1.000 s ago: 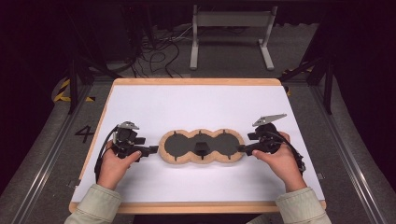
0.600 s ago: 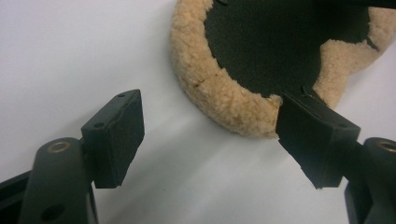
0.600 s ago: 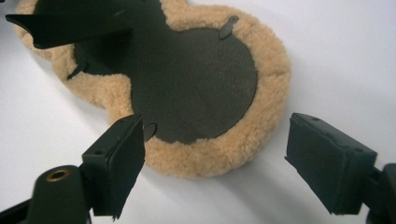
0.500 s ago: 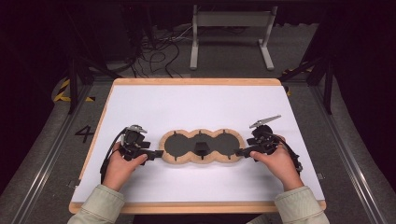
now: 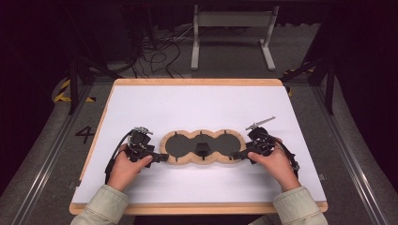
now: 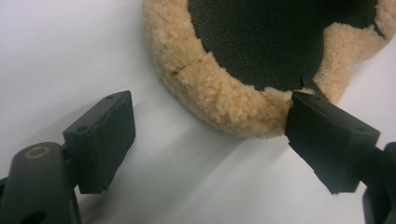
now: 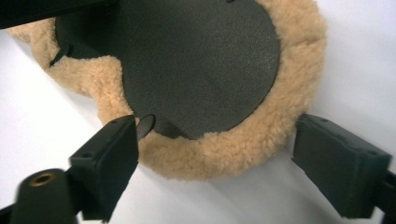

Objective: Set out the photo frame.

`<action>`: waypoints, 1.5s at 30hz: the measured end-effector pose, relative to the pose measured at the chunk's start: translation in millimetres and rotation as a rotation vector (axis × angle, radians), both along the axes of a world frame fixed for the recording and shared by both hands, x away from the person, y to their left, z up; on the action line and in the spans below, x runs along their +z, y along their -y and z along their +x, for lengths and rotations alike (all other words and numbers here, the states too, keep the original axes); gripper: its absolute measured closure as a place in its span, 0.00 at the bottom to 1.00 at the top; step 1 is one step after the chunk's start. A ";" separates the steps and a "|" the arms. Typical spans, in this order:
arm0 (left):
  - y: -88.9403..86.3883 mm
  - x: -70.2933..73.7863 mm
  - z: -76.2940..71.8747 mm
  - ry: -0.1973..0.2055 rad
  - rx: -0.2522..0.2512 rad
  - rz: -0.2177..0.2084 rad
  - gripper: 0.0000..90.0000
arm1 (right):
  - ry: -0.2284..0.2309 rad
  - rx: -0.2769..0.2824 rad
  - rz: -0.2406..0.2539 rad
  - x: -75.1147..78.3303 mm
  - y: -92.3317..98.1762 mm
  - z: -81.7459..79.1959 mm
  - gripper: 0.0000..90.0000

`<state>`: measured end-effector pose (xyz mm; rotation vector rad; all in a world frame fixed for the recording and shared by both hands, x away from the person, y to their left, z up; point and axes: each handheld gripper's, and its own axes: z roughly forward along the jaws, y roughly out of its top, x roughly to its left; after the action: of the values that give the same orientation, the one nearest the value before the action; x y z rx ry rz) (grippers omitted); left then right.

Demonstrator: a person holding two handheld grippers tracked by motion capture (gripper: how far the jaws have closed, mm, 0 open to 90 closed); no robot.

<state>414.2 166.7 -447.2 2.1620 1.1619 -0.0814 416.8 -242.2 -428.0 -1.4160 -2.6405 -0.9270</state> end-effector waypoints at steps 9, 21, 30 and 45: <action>7.6 -1.0 -0.9 0.002 -0.049 -0.020 0.20 | -0.027 0.004 -0.018 -5.3 -4.7 0.9 0.11; 17.7 -0.4 -3.6 0.019 -0.059 0.006 0.19 | -0.021 0.007 -0.012 -6.7 -3.6 0.0 0.11; 18.5 -0.3 -3.4 0.022 -0.060 0.008 0.19 | 0.004 -0.037 0.038 -8.9 3.3 -2.9 0.17; 20.5 3.4 -3.7 0.015 -0.058 0.039 0.21 | -0.031 -0.081 0.063 -4.3 8.9 1.0 0.30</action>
<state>410.5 146.2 -443.8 2.2269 1.1003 -0.0682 417.8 -251.1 -432.3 -1.5206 -2.5256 -0.9771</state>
